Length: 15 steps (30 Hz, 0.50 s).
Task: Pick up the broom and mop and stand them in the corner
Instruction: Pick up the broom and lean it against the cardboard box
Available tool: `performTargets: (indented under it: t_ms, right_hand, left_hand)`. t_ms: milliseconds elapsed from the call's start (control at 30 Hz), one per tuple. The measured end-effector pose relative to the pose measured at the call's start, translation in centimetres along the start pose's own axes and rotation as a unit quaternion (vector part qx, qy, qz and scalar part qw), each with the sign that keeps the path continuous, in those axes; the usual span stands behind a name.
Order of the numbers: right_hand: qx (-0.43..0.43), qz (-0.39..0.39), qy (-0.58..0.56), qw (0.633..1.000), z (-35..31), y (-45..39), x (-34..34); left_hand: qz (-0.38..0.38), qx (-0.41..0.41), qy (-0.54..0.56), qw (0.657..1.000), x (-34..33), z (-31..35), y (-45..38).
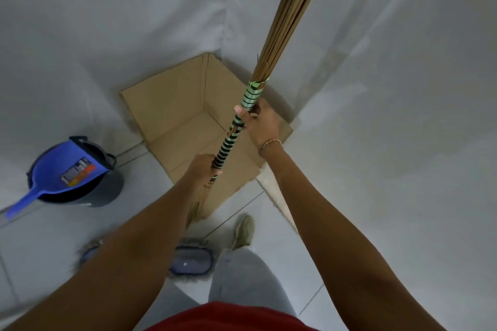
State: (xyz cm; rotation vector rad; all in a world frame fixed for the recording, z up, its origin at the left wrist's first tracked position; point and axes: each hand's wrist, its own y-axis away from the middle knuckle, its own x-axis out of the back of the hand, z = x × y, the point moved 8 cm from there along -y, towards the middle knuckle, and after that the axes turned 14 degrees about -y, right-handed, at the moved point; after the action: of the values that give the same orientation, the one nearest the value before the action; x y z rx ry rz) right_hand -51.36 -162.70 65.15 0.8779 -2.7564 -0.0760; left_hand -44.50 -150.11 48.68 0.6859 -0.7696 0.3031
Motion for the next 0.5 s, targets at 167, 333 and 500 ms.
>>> performTargets:
  t_ms: [167, 333, 500]
  right_hand:
    - [0.018, -0.083, 0.014, 0.996, -1.2, -9.1, 1.6]
    - [0.028, -0.124, -0.023, 0.992, -1.5, -15.0, 0.2]
    - [0.061, -0.158, -0.029, 0.985, -0.9, -20.1, -2.1]
  left_hand:
    - [0.023, 0.059, -0.006, 0.998, 1.2, 3.9, -7.4]
    - [0.062, 0.098, -0.007, 0.993, 3.2, 4.0, -12.7]
    - [0.062, 0.119, 0.015, 0.991, 5.2, 3.1, -17.7]
